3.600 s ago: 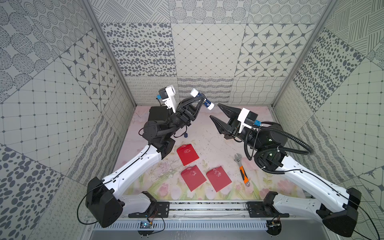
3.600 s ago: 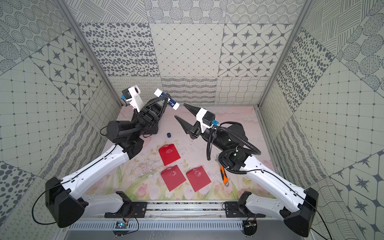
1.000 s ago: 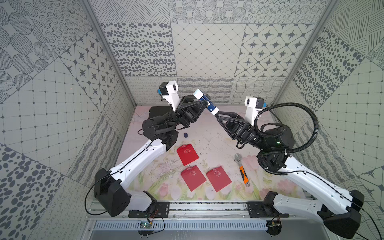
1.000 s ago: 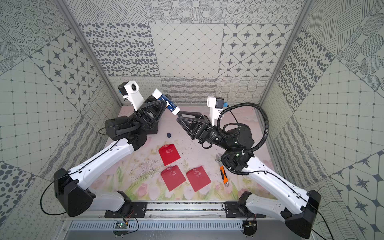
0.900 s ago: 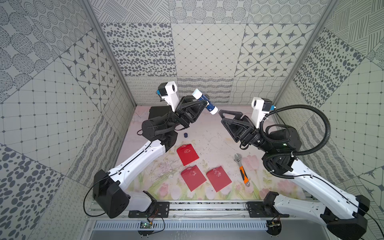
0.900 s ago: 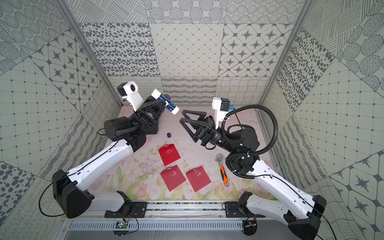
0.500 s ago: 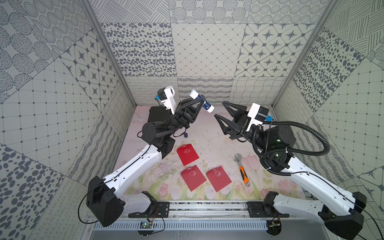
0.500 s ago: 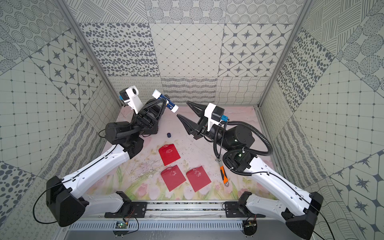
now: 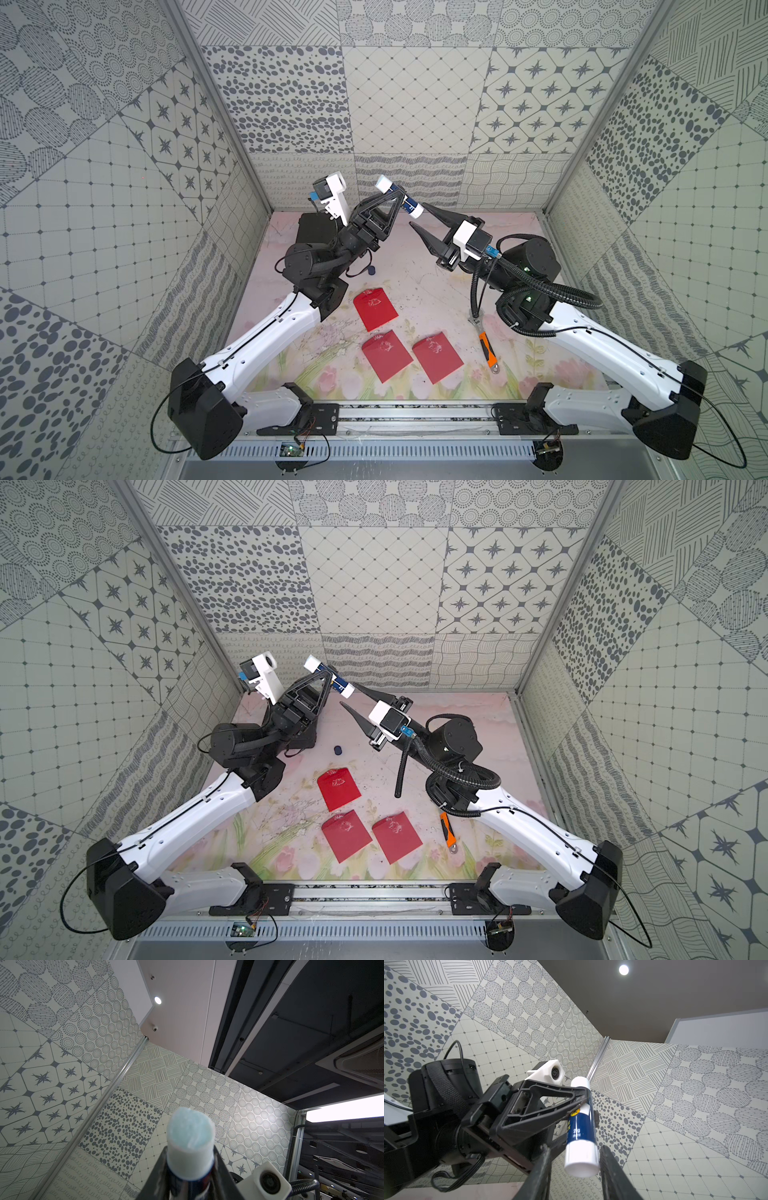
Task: Seal the envelope with a glue stick
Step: Unscrew the glue stick.
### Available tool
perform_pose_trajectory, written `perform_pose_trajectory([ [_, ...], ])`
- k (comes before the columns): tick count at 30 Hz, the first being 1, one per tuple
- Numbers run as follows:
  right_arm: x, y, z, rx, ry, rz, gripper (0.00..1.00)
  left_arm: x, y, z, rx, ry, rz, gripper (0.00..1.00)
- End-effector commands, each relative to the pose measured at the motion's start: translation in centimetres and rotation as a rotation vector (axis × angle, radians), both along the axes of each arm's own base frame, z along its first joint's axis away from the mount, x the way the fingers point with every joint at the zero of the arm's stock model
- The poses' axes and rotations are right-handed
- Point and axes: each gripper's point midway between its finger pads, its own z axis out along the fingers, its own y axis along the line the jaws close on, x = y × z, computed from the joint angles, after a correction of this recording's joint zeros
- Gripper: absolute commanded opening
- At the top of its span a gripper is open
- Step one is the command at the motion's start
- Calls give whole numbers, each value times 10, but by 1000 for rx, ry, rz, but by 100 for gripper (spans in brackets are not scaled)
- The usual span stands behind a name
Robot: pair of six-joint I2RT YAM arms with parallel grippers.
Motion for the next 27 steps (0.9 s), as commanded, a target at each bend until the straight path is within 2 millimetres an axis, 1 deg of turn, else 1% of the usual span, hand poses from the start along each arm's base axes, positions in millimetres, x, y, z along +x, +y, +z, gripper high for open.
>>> perform_pose_trajectory([
  [1,-2,-3,18,44,-40,-16,35,-1,8,10,-35,-34,26,0],
  [4,-1,-2,17,34,-31,-16,30,-2,9,11,-42,-37,22,0],
  [9,6,0,14,23,-7,-37,33,-3,9,12,-51,-41,14,0],
  [22,15,0,11,1,16,-80,33,-5,11,15,-64,-51,10,0],
  [25,17,1,9,-7,21,-83,31,-6,12,16,-68,-53,7,0],
  [27,16,1,9,-6,22,-80,28,-7,12,16,-67,-54,7,0],
])
